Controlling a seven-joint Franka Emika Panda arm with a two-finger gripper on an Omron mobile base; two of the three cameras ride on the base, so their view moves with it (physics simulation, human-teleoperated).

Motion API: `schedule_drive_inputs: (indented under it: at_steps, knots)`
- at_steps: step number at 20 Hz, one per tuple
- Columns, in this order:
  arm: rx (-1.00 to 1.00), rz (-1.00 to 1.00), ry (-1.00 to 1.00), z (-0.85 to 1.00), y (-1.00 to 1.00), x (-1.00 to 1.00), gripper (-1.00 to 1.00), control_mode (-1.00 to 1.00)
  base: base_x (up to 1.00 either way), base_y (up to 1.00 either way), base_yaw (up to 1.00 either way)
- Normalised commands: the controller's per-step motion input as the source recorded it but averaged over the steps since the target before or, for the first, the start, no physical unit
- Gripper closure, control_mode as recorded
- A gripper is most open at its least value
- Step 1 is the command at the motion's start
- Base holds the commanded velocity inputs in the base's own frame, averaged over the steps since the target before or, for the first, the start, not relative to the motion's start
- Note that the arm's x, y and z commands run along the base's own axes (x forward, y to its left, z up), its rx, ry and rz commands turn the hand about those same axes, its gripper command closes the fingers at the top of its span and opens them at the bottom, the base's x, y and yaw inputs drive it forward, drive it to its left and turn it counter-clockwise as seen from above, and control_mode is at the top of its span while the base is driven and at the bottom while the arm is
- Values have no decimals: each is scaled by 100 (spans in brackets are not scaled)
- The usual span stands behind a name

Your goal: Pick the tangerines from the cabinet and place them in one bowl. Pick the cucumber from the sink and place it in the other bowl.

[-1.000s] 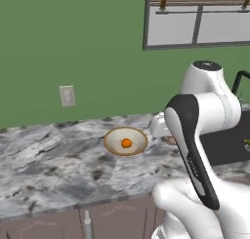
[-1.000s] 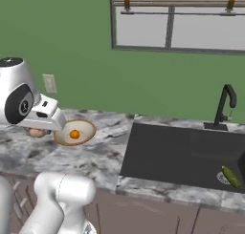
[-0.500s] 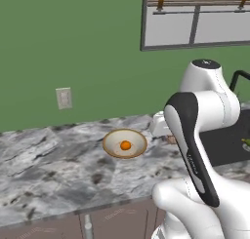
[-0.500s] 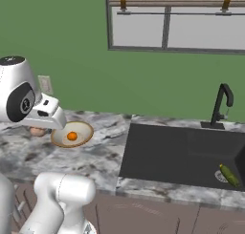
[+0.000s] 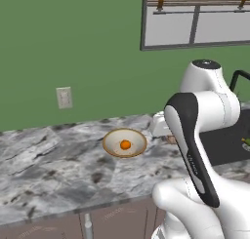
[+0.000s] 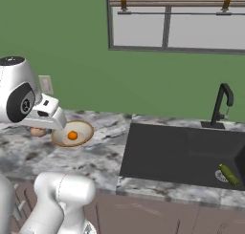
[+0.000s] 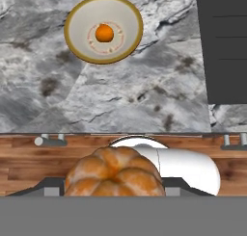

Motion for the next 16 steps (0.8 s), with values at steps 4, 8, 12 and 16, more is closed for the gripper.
schedule_drive_inputs:
  at_steps: [4, 8, 12, 16]
  knots:
    - [0, 0, 0, 0, 0, 0, 100, 100, 0, 0, 0]
    - [0, 0, 0, -1, 0, 3, 100, -100, 0, 0, 0]
    - [4, 6, 0, -25, 16, 58, 100, -100, 0, 0, 0]
    - [5, 10, -3, -29, 15, 80, 100, -100, 0, 0, 0]
